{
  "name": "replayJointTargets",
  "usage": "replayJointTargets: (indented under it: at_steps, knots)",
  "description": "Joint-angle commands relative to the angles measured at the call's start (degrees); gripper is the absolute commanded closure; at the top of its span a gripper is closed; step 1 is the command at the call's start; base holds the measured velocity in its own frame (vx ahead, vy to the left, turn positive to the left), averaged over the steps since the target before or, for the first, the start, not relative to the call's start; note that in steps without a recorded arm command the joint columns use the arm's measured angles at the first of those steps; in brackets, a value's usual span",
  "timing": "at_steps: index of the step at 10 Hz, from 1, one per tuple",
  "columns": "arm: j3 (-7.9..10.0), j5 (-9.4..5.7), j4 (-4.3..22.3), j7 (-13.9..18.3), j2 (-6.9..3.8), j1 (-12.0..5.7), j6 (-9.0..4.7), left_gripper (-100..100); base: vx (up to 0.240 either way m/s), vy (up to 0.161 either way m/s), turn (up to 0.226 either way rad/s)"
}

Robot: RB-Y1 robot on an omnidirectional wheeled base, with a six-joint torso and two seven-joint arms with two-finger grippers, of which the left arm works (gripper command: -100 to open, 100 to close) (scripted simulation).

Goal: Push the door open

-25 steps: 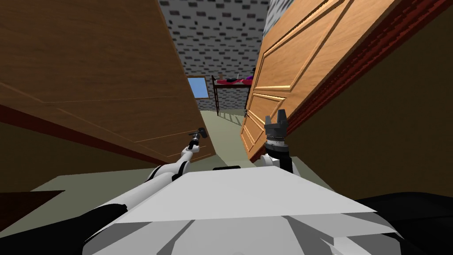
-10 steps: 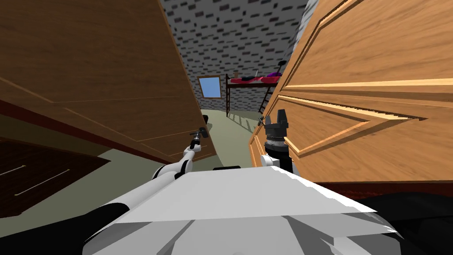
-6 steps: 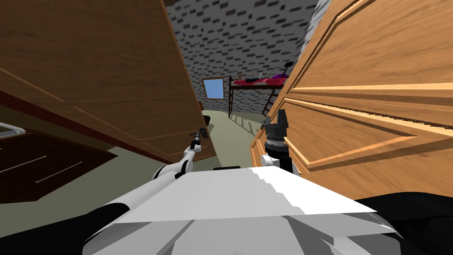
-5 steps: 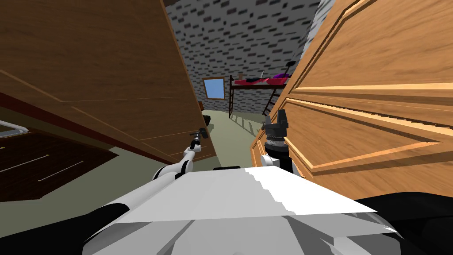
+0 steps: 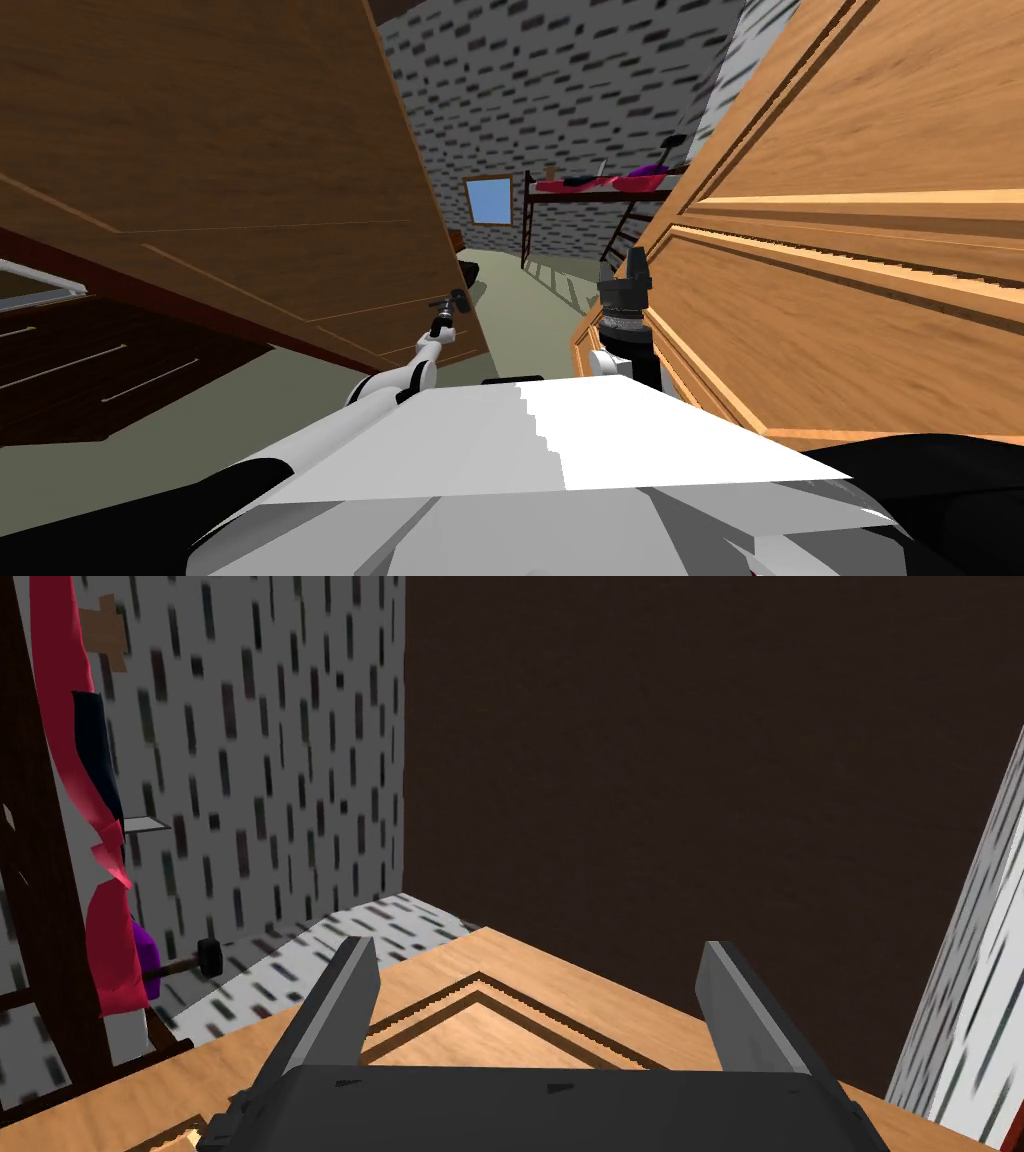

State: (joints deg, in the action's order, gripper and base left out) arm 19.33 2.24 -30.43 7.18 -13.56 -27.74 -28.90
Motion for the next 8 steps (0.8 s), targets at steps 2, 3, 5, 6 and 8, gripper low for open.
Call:
replayJointTargets:
  at_steps: [2,3,5,6,8]
  knots:
    - [0.37,-0.60,-1.6,-0.7,0.01,0.43,0.50,100,0.182,-0.019,0.104]
    - [0.53,-0.86,-1.6,-1.1,0.07,0.40,0.51,100,0.194,-0.029,0.116]
    - [0.86,-1.42,-1.6,-1.8,0.19,0.35,0.53,100,0.198,-0.053,0.139]
    - [1.04,-1.73,-1.6,-2.3,0.26,0.32,0.54,100,0.209,-0.039,0.149]
    - [1.41,-2.36,-1.6,-3.1,0.40,0.25,0.56,100,0.191,-0.024,0.124]
